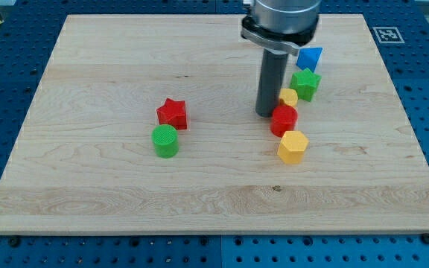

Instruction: Nudge the yellow heart to the green star

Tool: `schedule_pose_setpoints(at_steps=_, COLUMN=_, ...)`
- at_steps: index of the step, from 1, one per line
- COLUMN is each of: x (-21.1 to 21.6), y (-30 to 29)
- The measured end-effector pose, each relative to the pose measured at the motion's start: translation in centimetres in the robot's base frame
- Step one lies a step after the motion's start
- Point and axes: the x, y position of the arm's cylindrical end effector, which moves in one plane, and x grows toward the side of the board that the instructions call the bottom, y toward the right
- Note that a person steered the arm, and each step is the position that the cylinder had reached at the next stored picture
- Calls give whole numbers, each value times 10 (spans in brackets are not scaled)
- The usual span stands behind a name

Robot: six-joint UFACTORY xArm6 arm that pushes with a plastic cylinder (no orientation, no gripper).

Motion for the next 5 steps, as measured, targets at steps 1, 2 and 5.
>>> schedule_pose_setpoints(at_steps=1, x=8, y=20)
schedule_pose_setpoints(at_steps=2, x=14, y=26)
schedule_pose_setpoints(at_steps=5, x=-13, y=-14)
